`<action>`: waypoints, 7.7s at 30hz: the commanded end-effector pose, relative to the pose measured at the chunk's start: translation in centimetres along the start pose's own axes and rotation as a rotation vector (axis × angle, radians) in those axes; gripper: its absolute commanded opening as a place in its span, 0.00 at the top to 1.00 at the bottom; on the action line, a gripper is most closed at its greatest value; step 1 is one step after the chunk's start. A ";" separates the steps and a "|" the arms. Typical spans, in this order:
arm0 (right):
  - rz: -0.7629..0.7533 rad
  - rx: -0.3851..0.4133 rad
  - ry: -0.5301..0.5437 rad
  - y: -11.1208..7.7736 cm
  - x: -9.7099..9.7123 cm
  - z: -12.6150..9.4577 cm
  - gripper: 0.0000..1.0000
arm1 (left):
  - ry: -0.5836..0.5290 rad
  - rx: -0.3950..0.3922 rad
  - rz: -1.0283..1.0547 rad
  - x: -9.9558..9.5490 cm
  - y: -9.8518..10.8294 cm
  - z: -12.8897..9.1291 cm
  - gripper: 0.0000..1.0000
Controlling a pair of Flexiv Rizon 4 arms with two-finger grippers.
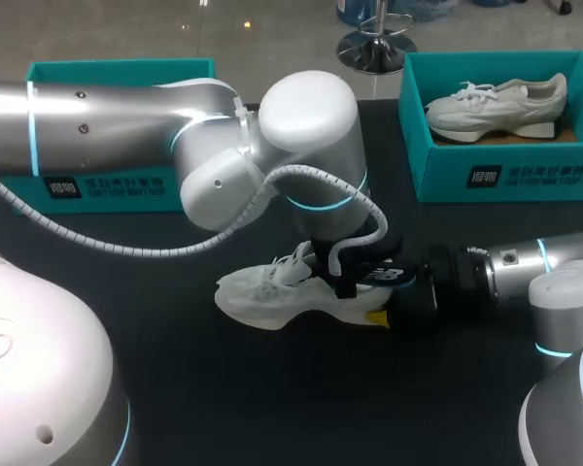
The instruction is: Take the shoe out of the shoebox, open the shoe tongue, remove and reinsert the insole, then place the shoe into the shoebox
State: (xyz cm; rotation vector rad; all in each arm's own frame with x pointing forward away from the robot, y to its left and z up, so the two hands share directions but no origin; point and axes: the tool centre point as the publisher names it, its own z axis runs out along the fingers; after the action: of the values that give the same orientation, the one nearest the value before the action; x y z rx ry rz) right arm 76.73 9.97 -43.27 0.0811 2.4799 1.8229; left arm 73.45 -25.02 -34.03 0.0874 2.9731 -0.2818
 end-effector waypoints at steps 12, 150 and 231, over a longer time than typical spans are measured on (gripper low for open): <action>0.000 0.003 -0.001 -0.4 -0.1 0.4 1.00 | 0.006 0.026 -0.022 -0.2 -1.1 -0.7 1.00; 0.102 1.064 -0.067 10.6 2.2 -9.2 0.00 | 0.576 0.972 -0.446 -17.0 8.8 -31.9 1.00; 0.147 1.108 0.055 6.9 -1.8 -0.3 1.00 | 0.588 0.940 -0.470 -18.3 9.2 -31.4 1.00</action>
State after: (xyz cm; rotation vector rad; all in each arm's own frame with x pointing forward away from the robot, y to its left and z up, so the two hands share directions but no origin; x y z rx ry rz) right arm 79.09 12.36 -38.18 0.2553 3.2298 0.2646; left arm 87.51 -10.86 -2.34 -0.5090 3.0118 -1.9708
